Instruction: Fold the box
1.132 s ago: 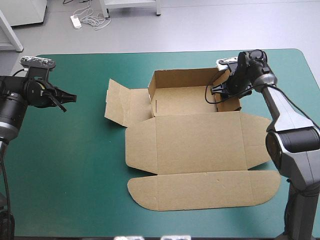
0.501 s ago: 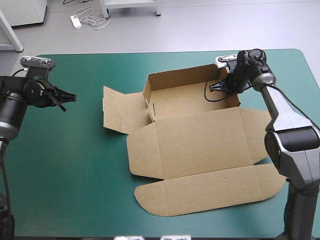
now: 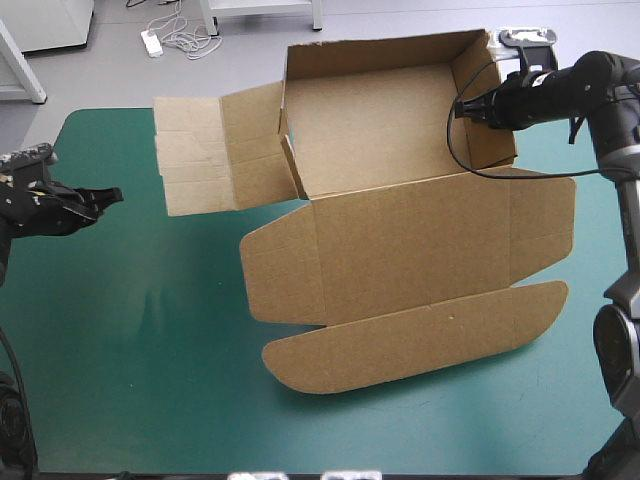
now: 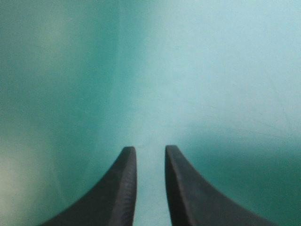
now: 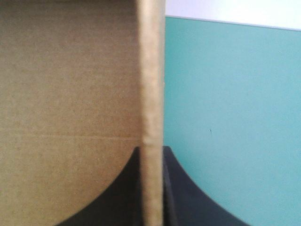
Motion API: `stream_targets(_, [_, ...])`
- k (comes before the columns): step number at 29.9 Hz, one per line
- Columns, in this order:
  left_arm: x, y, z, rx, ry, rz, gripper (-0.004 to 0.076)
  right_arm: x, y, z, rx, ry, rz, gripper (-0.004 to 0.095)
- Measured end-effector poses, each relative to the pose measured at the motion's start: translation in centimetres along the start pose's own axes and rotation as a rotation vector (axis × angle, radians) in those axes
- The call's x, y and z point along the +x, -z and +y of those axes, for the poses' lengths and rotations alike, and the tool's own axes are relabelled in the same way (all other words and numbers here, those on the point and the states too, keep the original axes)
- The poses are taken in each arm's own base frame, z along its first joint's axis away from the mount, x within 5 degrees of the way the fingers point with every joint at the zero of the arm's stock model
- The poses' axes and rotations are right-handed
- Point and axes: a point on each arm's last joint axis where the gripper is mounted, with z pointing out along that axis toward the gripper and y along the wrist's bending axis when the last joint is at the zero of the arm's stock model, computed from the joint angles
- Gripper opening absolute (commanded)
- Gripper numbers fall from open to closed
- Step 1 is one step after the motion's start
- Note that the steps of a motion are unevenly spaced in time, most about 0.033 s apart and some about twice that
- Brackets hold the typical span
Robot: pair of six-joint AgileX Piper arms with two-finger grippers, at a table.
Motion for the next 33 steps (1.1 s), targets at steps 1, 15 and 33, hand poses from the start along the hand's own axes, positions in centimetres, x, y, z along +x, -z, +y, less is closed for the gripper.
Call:
stream_targets(1, [0.3,-0.9,0.0,0.030,0.013,0.015,0.0158,-0.2,0.9,0.4,-0.008,0.006,-0.022,-0.0013])
stream_targets(15, [0.9,-5.5,-5.9,0.769,0.125,0.039,0.0158,0.0,4.2,2.2,-0.083,0.034,-0.039,-0.0013])
stream_targets(33, [1.3,-2.9,-15.1,1.188,0.043,0.027,0.0340,0.5,1.0,0.1,0.030,0.033,0.015,-0.0013])
